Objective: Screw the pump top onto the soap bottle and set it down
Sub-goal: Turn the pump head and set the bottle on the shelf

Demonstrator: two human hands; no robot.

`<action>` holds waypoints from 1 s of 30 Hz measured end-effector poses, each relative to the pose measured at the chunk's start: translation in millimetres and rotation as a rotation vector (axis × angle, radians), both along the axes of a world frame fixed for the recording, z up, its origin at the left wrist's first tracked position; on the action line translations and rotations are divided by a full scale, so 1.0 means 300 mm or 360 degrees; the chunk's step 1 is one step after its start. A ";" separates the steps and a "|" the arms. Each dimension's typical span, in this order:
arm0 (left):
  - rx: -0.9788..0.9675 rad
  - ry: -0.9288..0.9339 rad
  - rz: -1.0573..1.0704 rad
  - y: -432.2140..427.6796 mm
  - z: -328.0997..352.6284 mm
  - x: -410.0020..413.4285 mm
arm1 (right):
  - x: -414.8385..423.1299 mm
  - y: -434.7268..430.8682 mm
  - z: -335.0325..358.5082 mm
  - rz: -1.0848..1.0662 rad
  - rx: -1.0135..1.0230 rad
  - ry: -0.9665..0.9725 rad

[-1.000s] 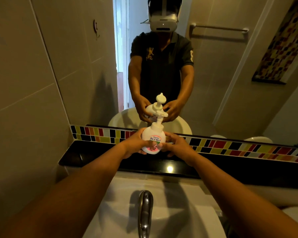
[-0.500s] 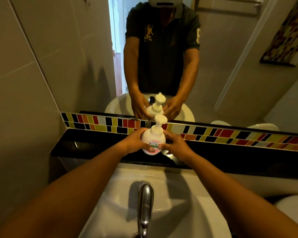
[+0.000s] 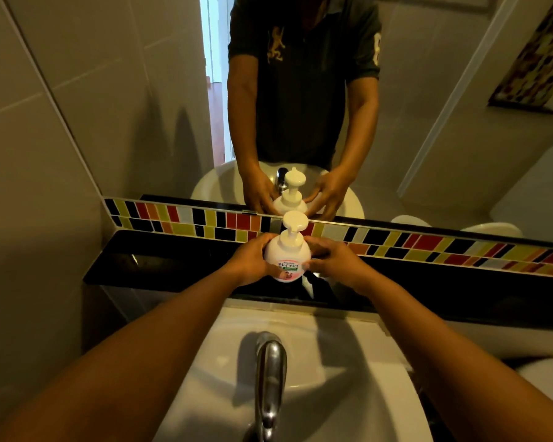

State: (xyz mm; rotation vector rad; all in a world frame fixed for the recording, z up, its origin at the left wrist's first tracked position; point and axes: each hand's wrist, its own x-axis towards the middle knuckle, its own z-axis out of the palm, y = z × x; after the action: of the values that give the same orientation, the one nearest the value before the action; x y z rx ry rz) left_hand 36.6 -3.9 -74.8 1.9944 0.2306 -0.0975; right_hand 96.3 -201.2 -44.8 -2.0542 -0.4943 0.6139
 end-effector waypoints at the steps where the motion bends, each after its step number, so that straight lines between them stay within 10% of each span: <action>1: -0.0003 -0.0002 -0.0002 0.001 -0.001 0.000 | 0.008 -0.003 0.028 -0.0067 0.0004 0.0013; 7: 0.0010 -0.0012 -0.0012 0.004 -0.007 0.004 | 0.007 0.046 0.199 -0.0345 0.0532 0.0481; 30: 0.0012 -0.0005 -0.0076 0.013 -0.006 0.009 | -0.005 0.107 0.233 -0.0286 0.0430 0.0378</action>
State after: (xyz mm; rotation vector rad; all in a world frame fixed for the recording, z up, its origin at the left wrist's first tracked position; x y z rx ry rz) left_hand 39.2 -0.1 -76.4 2.0080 0.1818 -0.1239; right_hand 94.9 -169.1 25.1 -1.7211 -0.2359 0.6359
